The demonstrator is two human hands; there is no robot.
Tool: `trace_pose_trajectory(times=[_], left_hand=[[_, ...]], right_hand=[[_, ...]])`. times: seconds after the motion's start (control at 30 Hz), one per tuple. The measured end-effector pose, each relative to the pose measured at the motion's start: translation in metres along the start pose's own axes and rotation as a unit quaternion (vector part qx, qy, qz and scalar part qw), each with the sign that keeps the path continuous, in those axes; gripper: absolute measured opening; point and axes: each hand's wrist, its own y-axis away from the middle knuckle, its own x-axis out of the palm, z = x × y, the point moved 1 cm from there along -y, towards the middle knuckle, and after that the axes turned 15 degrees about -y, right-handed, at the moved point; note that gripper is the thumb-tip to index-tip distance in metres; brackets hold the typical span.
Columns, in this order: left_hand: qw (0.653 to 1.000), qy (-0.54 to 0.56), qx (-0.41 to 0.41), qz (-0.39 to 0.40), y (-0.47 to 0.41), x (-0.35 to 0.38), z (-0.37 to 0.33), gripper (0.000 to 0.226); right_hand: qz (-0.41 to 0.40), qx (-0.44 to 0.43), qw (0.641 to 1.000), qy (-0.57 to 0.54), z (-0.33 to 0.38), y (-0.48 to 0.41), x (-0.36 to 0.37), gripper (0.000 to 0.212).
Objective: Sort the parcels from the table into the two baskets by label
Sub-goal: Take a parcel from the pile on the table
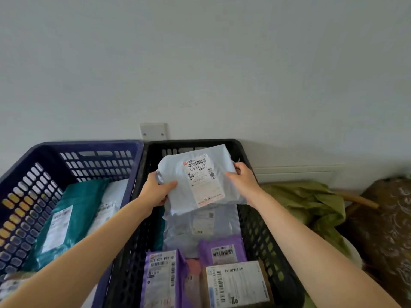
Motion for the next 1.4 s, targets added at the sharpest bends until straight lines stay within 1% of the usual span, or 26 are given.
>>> trace_pose_trajectory(times=[0.17, 0.23, 0.37, 0.57, 0.67, 0.73, 0.9, 0.97, 1.03, 1.1, 1.2, 1.27, 1.4], left_hand=[[0.996, -0.086, -0.003, -0.011, -0.036, 0.01, -0.004, 0.069], [0.994, -0.105, -0.01, -0.001, -0.045, 0.016, -0.003, 0.07], [0.991, -0.133, -0.028, 0.008, -0.057, 0.023, 0.003, 0.07], [0.983, -0.174, -0.052, -0.013, -0.073, 0.026, 0.013, 0.073], [0.982, -0.178, -0.066, -0.001, -0.083, 0.028, 0.021, 0.078], [0.982, -0.183, -0.054, 0.002, -0.112, 0.032, 0.039, 0.085], [0.971, -0.237, -0.02, 0.008, -0.095, 0.023, 0.011, 0.091], [0.97, -0.244, -0.009, 0.012, -0.098, 0.023, 0.007, 0.093], [0.97, -0.243, -0.001, 0.009, -0.101, 0.025, 0.005, 0.088], [0.969, -0.249, 0.002, 0.005, -0.11, 0.026, 0.006, 0.08], [0.966, -0.256, 0.012, 0.012, -0.112, 0.027, 0.007, 0.079], [0.966, -0.258, 0.015, 0.014, -0.114, 0.028, 0.01, 0.08], [0.963, -0.268, 0.018, -0.021, -0.115, 0.029, 0.007, 0.074]], right_hand=[[-0.023, 0.056, 0.998, 0.004, -0.023, -0.014, 0.019, 0.035], [-0.032, 0.075, 0.997, 0.002, -0.033, -0.019, 0.024, 0.035], [-0.024, 0.107, 0.994, -0.009, -0.05, -0.029, 0.029, 0.027], [0.005, 0.138, 0.99, -0.011, -0.062, -0.05, 0.039, 0.037], [0.016, 0.147, 0.989, 0.0, -0.069, -0.058, 0.043, 0.04], [0.02, 0.154, 0.988, 0.0, -0.073, -0.062, 0.043, 0.041], [0.013, 0.145, 0.989, -0.007, -0.079, -0.07, 0.047, 0.039], [-0.001, 0.136, 0.991, -0.012, -0.08, -0.073, 0.048, 0.03], [-0.022, 0.123, 0.992, -0.005, -0.081, -0.079, 0.049, 0.013], [-0.044, 0.115, 0.992, 0.011, -0.082, -0.084, 0.048, 0.007], [-0.051, 0.121, 0.991, 0.023, -0.084, -0.087, 0.05, 0.012], [-0.034, 0.133, 0.991, 0.007, -0.086, -0.086, 0.051, 0.015], [0.012, 0.136, 0.989, -0.058, -0.085, -0.084, 0.057, 0.038]])
